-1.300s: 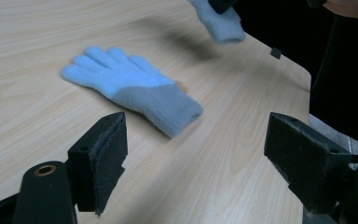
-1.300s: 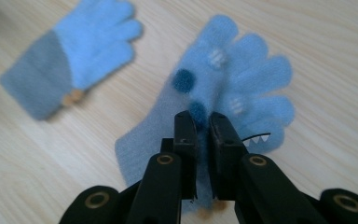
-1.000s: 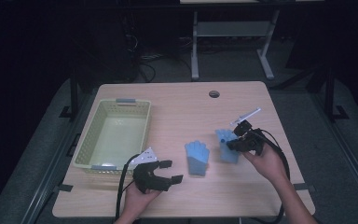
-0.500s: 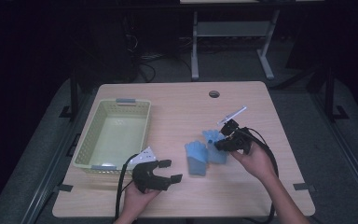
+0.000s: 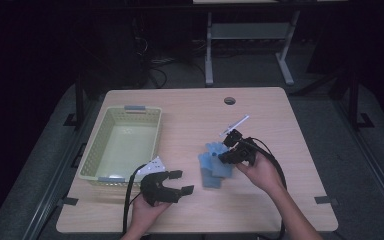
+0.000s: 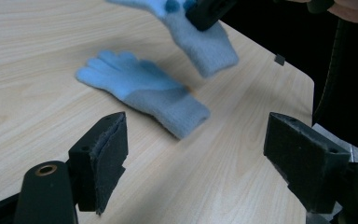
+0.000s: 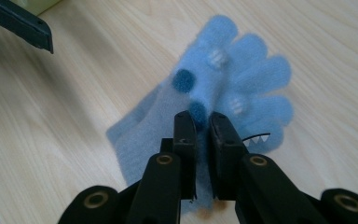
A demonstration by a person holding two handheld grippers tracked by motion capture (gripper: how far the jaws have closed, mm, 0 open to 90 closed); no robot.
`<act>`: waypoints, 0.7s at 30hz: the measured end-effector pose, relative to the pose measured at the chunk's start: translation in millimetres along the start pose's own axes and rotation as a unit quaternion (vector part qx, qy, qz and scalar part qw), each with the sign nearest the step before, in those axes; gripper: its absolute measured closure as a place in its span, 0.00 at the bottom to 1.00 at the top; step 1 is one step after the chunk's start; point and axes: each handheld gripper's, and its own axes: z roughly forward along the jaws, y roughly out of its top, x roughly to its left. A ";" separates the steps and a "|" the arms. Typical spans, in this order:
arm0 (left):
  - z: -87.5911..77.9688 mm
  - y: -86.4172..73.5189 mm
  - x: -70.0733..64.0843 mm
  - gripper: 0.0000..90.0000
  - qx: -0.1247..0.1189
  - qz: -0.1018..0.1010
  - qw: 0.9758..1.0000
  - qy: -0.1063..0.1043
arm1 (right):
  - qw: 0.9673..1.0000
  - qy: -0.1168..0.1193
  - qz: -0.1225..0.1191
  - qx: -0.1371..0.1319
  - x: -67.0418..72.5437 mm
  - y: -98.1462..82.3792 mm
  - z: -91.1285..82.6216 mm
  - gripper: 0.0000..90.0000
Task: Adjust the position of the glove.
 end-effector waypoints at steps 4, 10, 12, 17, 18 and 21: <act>-1.3 0.5 -0.1 0.24 0.001 0.001 1.000 -0.001 | 1.000 0.007 -0.005 0.004 5.9 2.7 7.8 0.92; -2.2 0.1 1.1 0.24 -0.001 -0.006 1.000 0.000 | 1.000 0.016 -0.002 0.011 8.8 5.1 16.7 0.91; -2.8 0.3 1.3 0.24 -0.004 -0.007 1.000 0.000 | 1.000 0.019 -0.003 0.012 9.1 4.8 20.2 0.91; -2.6 0.0 1.1 0.24 -0.005 -0.009 1.000 -0.002 | 1.000 0.023 -0.005 0.021 13.3 5.7 26.5 0.91; -2.4 -0.2 1.2 0.24 -0.005 -0.009 1.000 -0.001 | 0.999 0.023 -0.006 0.021 13.4 6.0 27.3 0.91; -2.9 0.1 1.7 0.24 -0.005 -0.008 1.000 -0.001 | 0.999 0.025 -0.003 0.027 13.6 6.6 32.9 0.91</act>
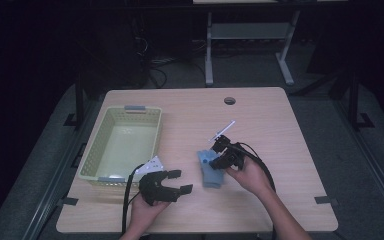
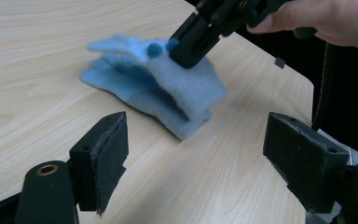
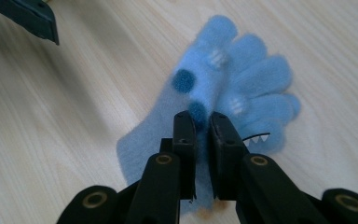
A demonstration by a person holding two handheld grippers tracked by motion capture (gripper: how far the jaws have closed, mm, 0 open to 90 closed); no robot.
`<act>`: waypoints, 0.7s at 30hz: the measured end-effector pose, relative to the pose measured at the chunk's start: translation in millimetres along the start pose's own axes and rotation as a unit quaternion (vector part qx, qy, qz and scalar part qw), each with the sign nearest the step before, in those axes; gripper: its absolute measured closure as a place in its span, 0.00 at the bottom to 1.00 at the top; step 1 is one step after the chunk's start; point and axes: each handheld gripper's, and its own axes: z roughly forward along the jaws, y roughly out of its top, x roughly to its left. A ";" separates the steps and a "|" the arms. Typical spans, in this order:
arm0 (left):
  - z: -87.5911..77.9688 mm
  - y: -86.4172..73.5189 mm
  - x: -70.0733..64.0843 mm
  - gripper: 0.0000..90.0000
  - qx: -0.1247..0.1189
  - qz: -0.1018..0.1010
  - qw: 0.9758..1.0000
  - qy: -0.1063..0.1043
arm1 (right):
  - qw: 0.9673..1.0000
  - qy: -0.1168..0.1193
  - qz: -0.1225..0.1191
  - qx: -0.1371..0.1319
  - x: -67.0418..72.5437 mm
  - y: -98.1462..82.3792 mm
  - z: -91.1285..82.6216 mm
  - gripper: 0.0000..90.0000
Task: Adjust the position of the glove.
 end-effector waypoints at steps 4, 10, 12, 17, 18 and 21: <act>-0.6 0.4 -0.4 0.24 -0.001 0.001 1.000 0.001 | 1.000 0.001 0.003 0.011 0.8 -1.7 10.0 0.90; -0.3 -0.2 0.6 0.24 0.000 -0.001 1.000 -0.001 | 1.000 0.001 0.009 0.021 -1.9 -1.4 17.5 0.89; -0.4 0.0 0.4 0.24 -0.002 -0.001 1.000 -0.002 | 1.000 -0.002 0.009 0.021 -2.3 -1.5 18.6 0.89; 0.7 -0.6 -0.7 0.24 -0.001 -0.003 1.000 -0.003 | 1.000 -0.001 0.015 0.022 -2.9 -2.5 21.7 0.87; 1.2 -0.8 -0.6 0.24 0.000 -0.002 1.000 -0.003 | 1.000 -0.002 0.017 0.022 -3.3 -2.6 22.2 0.85; 1.4 -0.9 -1.0 0.24 0.001 -0.002 1.000 -0.003 | 1.000 -0.010 0.023 0.012 -5.1 -2.6 20.5 0.70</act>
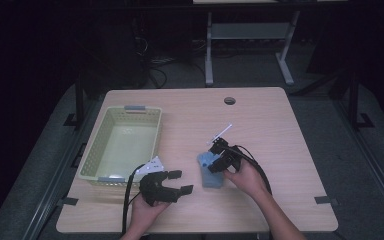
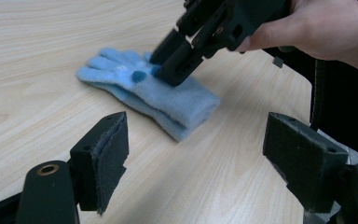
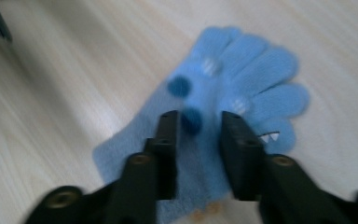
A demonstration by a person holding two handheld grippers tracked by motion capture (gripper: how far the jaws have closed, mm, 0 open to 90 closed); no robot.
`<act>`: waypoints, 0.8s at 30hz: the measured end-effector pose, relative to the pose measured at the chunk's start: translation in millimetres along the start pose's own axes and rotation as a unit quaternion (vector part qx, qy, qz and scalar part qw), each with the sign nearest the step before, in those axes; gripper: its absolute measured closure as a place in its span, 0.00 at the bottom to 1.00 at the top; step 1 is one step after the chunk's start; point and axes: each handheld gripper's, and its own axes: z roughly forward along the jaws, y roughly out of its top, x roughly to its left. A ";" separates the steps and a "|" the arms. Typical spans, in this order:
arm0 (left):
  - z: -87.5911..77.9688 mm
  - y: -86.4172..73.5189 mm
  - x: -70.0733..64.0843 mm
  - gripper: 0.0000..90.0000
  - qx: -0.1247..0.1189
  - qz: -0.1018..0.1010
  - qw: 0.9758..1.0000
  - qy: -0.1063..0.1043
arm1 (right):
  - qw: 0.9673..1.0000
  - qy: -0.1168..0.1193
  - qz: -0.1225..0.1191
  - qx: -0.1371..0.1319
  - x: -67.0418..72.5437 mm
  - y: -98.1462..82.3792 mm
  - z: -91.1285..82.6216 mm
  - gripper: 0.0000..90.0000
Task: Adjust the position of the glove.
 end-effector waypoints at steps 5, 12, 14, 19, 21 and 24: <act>1.1 0.0 -0.6 0.24 0.000 0.000 1.000 0.000 | 0.999 0.007 0.016 -0.037 -0.5 -0.5 -10.8 0.77; 1.7 -0.6 -0.2 0.25 0.006 0.002 1.000 -0.001 | 1.000 0.007 0.000 -0.026 6.0 4.6 -0.4 0.86; 1.6 -0.6 -0.4 0.25 0.005 0.002 1.000 -0.001 | 1.000 0.003 -0.003 -0.020 7.3 6.3 5.9 0.87; 2.7 -0.7 1.2 0.25 0.007 -0.002 1.000 -0.003 | 1.000 0.001 0.003 -0.010 5.4 4.3 19.2 0.87; 2.9 -0.8 0.9 0.25 0.006 -0.006 1.000 -0.004 | 1.000 0.002 0.006 -0.011 5.5 4.2 17.9 0.85; 3.8 -0.6 0.0 0.25 0.009 -0.007 1.000 -0.004 | 1.000 0.007 0.007 -0.028 5.9 1.2 9.9 0.79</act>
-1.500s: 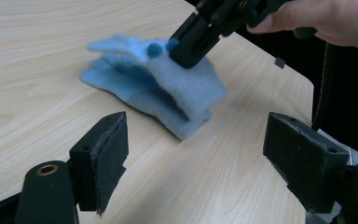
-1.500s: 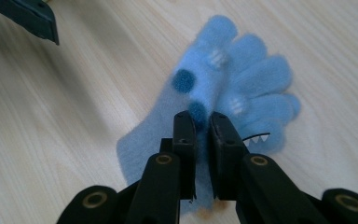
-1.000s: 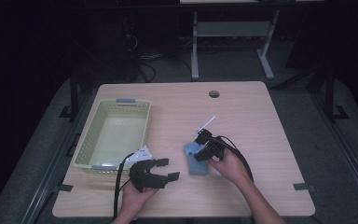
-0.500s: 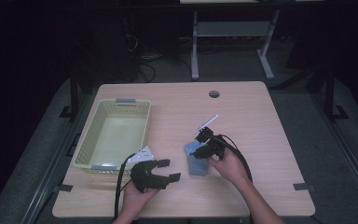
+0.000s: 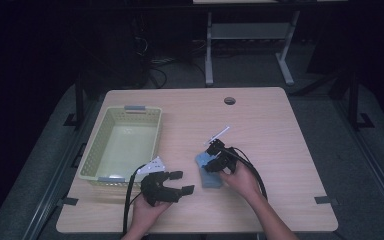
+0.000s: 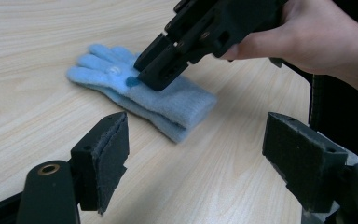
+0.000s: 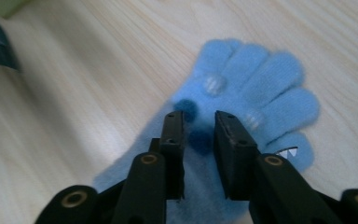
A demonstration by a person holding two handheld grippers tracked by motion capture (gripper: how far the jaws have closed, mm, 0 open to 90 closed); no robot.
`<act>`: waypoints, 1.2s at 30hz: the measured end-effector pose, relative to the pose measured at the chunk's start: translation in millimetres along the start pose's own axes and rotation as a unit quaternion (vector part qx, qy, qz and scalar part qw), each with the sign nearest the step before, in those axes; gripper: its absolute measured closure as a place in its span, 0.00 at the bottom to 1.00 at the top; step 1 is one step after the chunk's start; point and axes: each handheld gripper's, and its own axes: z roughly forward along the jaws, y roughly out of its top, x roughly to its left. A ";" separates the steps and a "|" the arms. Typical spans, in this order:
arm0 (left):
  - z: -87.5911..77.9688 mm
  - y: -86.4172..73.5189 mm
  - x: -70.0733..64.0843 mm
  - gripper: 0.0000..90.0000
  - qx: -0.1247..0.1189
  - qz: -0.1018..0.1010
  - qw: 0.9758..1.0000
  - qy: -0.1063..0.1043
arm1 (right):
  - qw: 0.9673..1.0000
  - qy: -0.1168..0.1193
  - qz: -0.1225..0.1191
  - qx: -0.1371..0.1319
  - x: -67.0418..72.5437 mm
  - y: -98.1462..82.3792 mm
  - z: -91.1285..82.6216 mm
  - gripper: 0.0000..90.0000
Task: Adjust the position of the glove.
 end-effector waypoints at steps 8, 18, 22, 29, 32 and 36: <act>4.4 4.4 -1.4 0.26 0.000 -0.021 1.000 -0.001 | 0.999 0.030 0.026 -0.033 -4.5 -11.9 -21.1 0.67; 19.4 12.4 4.9 0.26 0.012 -0.075 0.997 0.011 | 0.996 0.038 0.067 -0.053 -13.9 -30.6 -35.2 0.54; 29.5 14.0 7.9 0.28 0.020 -0.108 0.994 0.018 | 0.994 0.036 0.080 -0.059 -16.3 -36.9 -36.1 0.51; 50.8 22.4 14.2 0.32 0.056 -0.172 0.983 0.024 | 0.991 0.037 0.110 -0.068 -22.1 -49.3 -32.7 0.53; 56.6 23.5 17.0 0.32 0.063 -0.193 0.979 0.023 | 0.990 0.040 0.117 -0.070 -23.7 -52.3 -30.2 0.53; 61.1 25.0 20.0 0.35 0.064 -0.211 0.975 0.027 | 0.988 0.045 0.132 -0.072 -25.3 -55.4 -25.9 0.55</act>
